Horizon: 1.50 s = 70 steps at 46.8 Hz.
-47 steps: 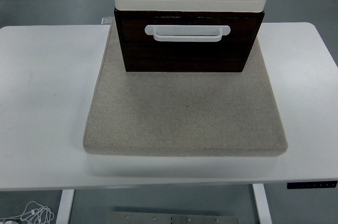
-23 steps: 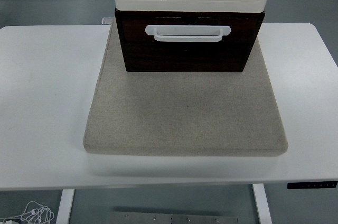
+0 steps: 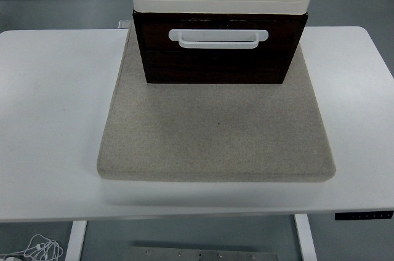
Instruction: Open the drawer under the combination cabinet
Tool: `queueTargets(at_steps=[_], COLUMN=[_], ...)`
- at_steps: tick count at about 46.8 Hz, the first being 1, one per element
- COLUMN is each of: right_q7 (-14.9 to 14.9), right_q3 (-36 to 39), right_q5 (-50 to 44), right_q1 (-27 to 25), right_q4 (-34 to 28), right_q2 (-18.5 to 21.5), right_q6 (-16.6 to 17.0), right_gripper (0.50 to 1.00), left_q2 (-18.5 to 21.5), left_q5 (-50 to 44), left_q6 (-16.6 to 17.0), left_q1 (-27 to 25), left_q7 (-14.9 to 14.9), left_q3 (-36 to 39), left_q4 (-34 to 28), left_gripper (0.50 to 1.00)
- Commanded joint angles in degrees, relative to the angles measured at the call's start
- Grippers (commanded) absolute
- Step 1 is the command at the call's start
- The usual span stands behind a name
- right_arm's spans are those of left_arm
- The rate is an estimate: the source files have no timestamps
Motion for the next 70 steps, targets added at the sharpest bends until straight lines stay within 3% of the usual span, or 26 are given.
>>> queueTargets(at_steps=[1,7,13,29,36,43,57,70], right_q7=[0.0,0.0,0.0,0.0,0.0,0.0,0.0,0.0], right_q3=[0.0,0.0,0.0,0.0,0.0,0.0,0.0,0.0], right_q5=[0.0,0.0,0.0,0.0,0.0,0.0,0.0,0.0], right_q1=[0.0,0.0,0.0,0.0,0.0,0.0,0.0,0.0], right_q4=[0.0,0.0,0.0,0.0,0.0,0.0,0.0,0.0], right_q2=[0.0,0.0,0.0,0.0,0.0,0.0,0.0,0.0], right_q6=[0.0,0.0,0.0,0.0,0.0,0.0,0.0,0.0], right_gripper=[0.926,0.926,0.926,0.926,0.926,0.926,0.926,0.926], left_q2=[-0.2,-0.3,-0.2,-0.4,-1.9,-4.1,-6.6,-11.0], left_q5=[2.9,5.7,6.8,8.7,9.2,9.7,11.1,16.3], left_q6=[0.0,-0.1,-0.3,-1.4,-0.7,-0.1,2.2,3.7], left_q1=[-0.3,-0.3,-0.4,-0.5,-0.5,-0.3,-0.5,-0.8], left_q7=[0.2,0.5,3.0,16.7,20.4,26.7,28.8,31.6], left_q3=[1.9,5.4,8.6,15.1,19.1,20.5,23.9,26.0], left_q4=[-0.9,-4.1,-8.1,-11.9,-11.9,-11.8,-11.3,-6.6], left_gripper=[1.000,1.000,1.000,1.000,1.000,1.000,1.000,1.000])
